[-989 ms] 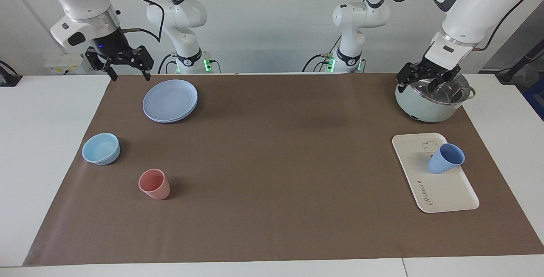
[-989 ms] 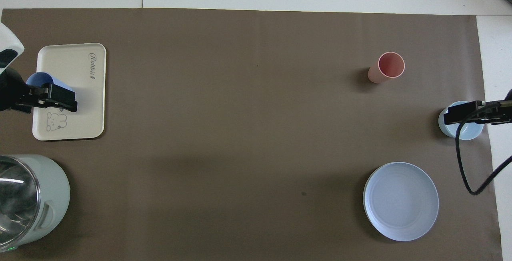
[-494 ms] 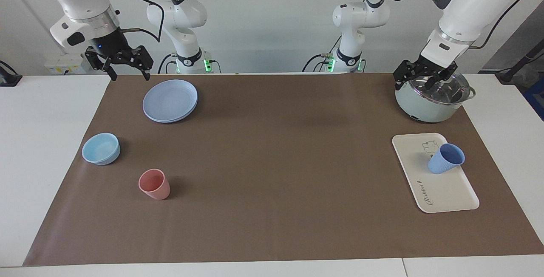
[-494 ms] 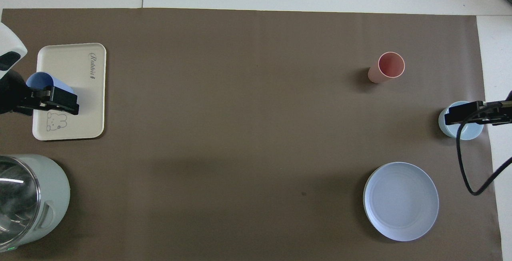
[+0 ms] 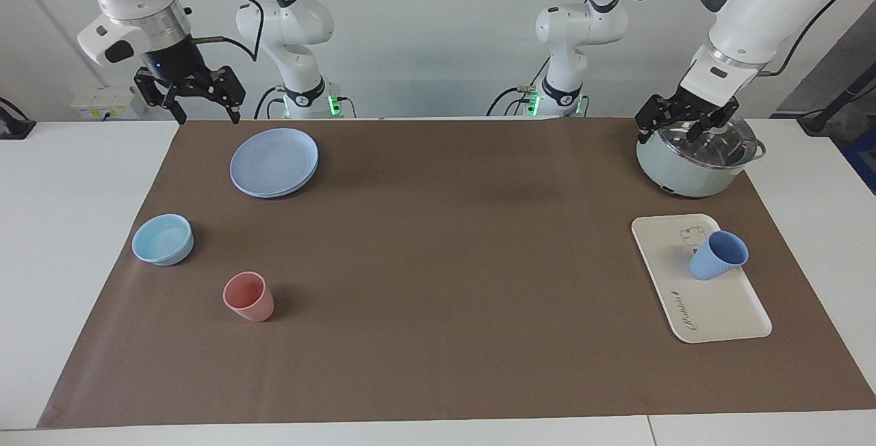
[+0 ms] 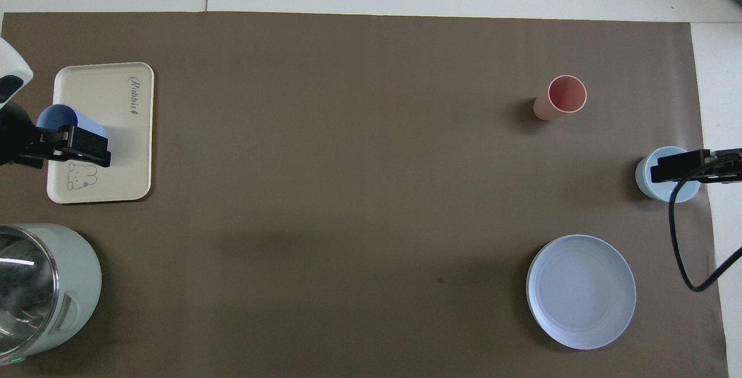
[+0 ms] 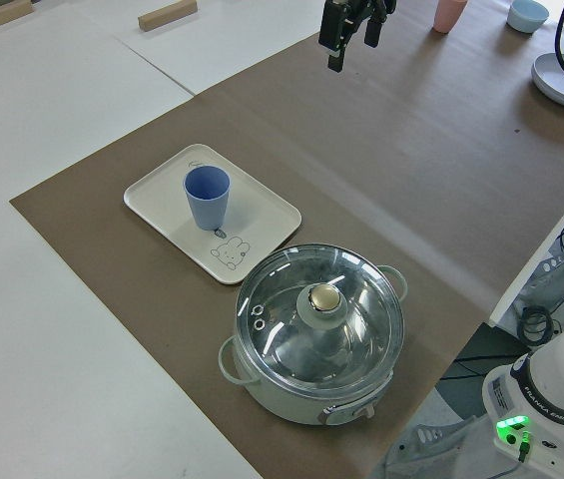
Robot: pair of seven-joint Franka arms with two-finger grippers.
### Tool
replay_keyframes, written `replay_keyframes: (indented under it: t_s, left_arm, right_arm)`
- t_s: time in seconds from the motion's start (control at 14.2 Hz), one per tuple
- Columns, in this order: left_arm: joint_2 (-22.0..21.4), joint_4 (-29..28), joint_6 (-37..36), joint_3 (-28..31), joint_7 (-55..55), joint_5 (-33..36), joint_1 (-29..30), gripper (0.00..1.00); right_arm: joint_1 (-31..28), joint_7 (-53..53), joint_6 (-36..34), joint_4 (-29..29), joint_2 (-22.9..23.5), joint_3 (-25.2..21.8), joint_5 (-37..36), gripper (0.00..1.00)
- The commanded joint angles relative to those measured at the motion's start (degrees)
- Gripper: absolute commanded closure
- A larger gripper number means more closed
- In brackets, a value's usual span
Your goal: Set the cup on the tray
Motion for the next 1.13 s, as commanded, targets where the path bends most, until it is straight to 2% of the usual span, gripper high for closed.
replay_keyframes:
  t_s: [0.0, 0.21, 0.42, 1.06]
  left_arm:
    - [-1.3, -1.0, -0.7, 0.0, -0.1, -0.5, 0.3, 0.0]
    - [-1.2, -0.9, -0.1, 0.3, 0.3, -0.5, 0.4, 0.0]
    - [-1.1, -0.6, 0.1, 0.4, 0.2, -0.5, 0.4, 0.0]
    - [-1.0, 0.3, 1.2, 0.5, 1.0, -0.1, 0.4, 0.0]
  right_arm:
    - [-0.2, 0.3, -0.5, -1.0, -1.0, 0.4, -0.9, 0.0]
    - [3.9, 0.7, -1.9, -0.5, -0.2, -3.4, -1.7, 0.0]
    - [5.1, 1.1, -4.6, 5.6, 4.6, -5.3, -3.5, 0.0]
    - [5.5, 2.2, -3.4, 3.3, 3.1, -5.1, -4.0, 0.0]
